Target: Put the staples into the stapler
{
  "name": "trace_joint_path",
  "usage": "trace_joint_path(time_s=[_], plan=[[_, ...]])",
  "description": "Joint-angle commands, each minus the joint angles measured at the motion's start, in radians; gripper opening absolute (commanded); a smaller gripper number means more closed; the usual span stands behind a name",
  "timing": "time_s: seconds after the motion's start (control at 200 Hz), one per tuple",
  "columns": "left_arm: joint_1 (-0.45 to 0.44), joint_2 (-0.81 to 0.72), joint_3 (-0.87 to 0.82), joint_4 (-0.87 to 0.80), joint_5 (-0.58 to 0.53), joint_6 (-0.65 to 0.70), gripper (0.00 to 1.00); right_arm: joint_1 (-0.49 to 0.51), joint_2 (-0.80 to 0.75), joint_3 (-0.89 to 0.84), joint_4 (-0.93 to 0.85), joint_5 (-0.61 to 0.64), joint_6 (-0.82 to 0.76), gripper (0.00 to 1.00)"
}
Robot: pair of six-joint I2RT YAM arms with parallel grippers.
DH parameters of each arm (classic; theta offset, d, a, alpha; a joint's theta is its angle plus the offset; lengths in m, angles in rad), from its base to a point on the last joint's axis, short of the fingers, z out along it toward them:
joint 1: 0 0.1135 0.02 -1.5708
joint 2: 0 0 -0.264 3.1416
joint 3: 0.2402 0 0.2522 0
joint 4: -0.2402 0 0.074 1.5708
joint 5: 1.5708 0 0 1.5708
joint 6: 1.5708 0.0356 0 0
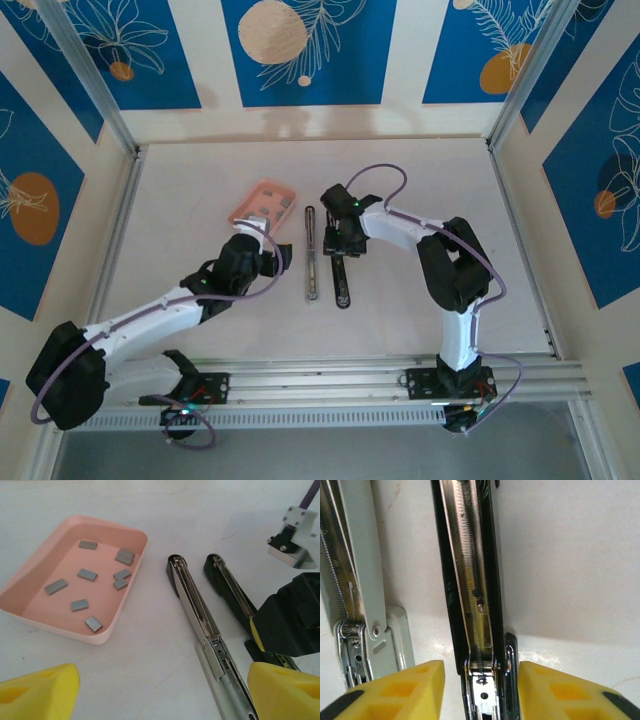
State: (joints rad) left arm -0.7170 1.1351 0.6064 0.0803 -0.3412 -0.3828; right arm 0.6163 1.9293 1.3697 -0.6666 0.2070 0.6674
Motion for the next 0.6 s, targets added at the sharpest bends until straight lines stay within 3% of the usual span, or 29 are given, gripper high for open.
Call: trace_joint_path(time_s=[0.0, 0.34, 0.595], plan=[[0.016, 0.015, 0.002, -0.020, 0.018, -0.027, 0.87, 0.007, 0.011, 0.032, -0.019, -0.018, 0.005, 0.44], [0.030, 0.032, 0.021, -0.036, 0.042, -0.042, 0.87, 0.008, 0.049, 0.026, -0.019, -0.025, 0.027, 0.40], [0.058, 0.046, 0.032, -0.047, 0.079, -0.074, 0.87, 0.008, 0.039, 0.001, 0.009, 0.003, 0.074, 0.28]])
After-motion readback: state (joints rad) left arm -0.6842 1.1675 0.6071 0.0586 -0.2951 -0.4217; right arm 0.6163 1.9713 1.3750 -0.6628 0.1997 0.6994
